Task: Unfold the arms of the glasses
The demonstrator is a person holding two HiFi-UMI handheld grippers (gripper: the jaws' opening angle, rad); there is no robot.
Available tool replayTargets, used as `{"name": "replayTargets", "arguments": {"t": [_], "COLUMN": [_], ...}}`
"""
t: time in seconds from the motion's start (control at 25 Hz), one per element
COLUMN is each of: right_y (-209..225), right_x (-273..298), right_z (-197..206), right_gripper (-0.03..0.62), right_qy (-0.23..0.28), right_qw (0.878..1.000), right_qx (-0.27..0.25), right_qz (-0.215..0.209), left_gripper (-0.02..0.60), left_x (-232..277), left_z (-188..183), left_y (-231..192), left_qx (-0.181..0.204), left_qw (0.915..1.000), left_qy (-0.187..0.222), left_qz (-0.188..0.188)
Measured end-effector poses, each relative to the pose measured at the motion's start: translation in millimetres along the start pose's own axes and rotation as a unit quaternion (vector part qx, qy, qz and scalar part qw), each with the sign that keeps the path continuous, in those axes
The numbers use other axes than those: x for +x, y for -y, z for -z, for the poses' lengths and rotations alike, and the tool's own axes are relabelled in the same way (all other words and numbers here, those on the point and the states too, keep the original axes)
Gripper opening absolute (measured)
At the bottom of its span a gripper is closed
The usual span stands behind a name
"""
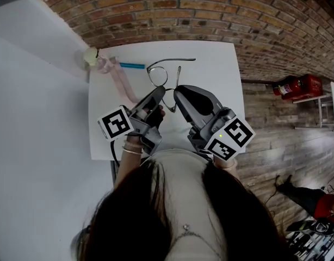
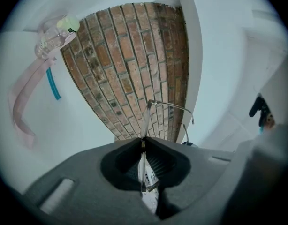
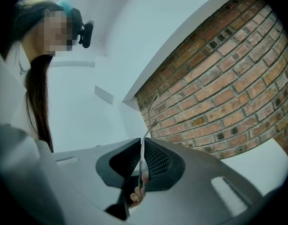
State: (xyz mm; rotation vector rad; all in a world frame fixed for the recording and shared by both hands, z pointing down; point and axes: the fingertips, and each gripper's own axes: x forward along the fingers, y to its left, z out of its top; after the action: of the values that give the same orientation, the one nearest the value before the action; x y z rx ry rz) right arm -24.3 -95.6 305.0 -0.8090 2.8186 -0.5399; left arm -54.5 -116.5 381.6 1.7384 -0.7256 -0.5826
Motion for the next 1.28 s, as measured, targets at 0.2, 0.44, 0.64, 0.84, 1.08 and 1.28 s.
{"name": "replayTargets", "arguments": {"t": [0.2,0.44,0.64,0.84,1.08,1.28], "right_y": [-3.0,-4.5,-5.2,-5.9,-6.7,-9.5], "right_x": [-0.7,-2.3,-3.0,-3.9,-3.4,-4.0], "right_z": [-2.6,-4.1,-6.1,-7.4,-8.8,-10.1], "right_gripper": [0.028,0.026,0.026,0.026,0.025,0.025], "right_qy": [0.007,0.014,0.020,0.024,0.029,0.032], "right_qw": [1.000,1.000,1.000,1.000,0.999,0.999], "right_qx": [-0.003,-0.005,-0.004,-0.004,-0.005,-0.007], "right_qz": [-0.006,-0.011,-0.016,-0.020,-0.025,-0.029], "left_gripper": [0.026,0.026,0.026,0.026,0.026,0.026], "left_x": [-1.0,-1.9,-3.2,-3.8,-4.7,-6.7], "left_z": [-2.8,-5.7,-9.0,-11.9,-15.9,-18.2], "left_y": [0.9,0.1,-1.8,-2.8,-5.4,-6.3], "left_qx": [-0.012,-0.025,-0.037,-0.045,-0.055,-0.064], "left_qw": [0.9999,0.9995,0.9990,0.9985,0.9978,0.9970], "left_qy": [0.005,0.011,0.016,0.022,0.029,0.035], "left_qz": [0.008,0.015,0.017,0.022,0.023,0.027]}}
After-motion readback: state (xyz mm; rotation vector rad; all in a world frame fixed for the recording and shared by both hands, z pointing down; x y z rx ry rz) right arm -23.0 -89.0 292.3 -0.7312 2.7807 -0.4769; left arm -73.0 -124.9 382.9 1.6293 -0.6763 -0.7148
